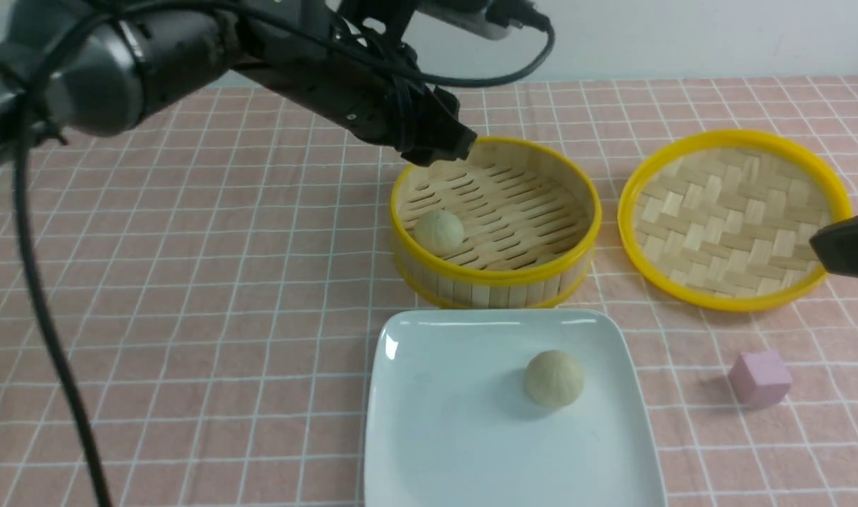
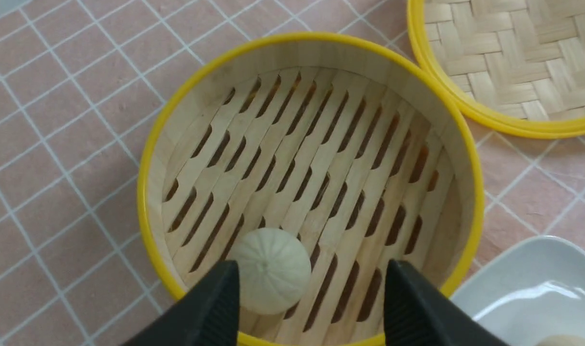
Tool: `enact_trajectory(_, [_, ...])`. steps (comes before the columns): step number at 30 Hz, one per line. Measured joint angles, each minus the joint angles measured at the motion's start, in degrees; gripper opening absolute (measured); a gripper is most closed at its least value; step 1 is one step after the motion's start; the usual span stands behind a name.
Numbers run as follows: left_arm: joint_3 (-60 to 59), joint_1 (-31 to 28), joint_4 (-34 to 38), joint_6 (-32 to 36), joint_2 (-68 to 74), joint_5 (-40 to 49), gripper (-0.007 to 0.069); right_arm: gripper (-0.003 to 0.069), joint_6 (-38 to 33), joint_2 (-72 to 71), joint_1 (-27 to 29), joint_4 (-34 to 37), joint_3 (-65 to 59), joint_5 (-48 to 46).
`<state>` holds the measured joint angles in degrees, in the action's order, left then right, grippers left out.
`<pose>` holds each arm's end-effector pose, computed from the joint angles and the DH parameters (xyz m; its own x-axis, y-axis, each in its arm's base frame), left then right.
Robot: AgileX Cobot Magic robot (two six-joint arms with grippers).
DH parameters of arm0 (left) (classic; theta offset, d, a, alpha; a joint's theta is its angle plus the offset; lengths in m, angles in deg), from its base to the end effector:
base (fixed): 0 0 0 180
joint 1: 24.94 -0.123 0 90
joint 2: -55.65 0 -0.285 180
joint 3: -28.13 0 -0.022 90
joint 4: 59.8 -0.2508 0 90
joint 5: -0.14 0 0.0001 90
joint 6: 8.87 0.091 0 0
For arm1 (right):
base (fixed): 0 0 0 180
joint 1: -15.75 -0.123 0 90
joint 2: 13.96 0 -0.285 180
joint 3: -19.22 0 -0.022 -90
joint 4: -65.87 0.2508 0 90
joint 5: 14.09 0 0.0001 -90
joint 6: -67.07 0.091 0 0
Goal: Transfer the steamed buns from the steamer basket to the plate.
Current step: Use the left arm to grab the steamed stuffed bun that is closest to it
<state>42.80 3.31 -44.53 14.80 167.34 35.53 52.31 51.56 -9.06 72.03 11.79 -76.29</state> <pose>0.3672 -0.2131 0.3194 -0.4624 0.4649 -0.7550 0.6703 0.7407 0.0455 0.1590 0.0830 0.4128 -0.5297 -0.4706 -0.7056 -0.6005 0.7956 -0.0798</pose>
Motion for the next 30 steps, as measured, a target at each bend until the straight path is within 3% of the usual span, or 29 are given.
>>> enact_trajectory(8, [2.7,0.0,-3.1,2.0,10.4,-2.1,0.0421,0.0538,0.0,0.0,0.0,0.7,0.0,-0.5])
enact_trajectory(25, [2.9,0.0,-5.1,2.2,16.9,-5.9,0.0421,0.0537,0.0,0.0,0.0,3.3,0.0,-0.7])
enact_trajectory(29, [2.9,0.0,-5.6,2.2,17.6,-5.7,0.0321,0.0538,0.0,0.0,0.0,3.4,0.0,-0.8])
enact_trajectory(30, [3.0,0.0,-5.7,2.2,17.6,-5.7,0.0225,0.0538,0.0,0.0,0.0,3.4,0.0,-0.8])
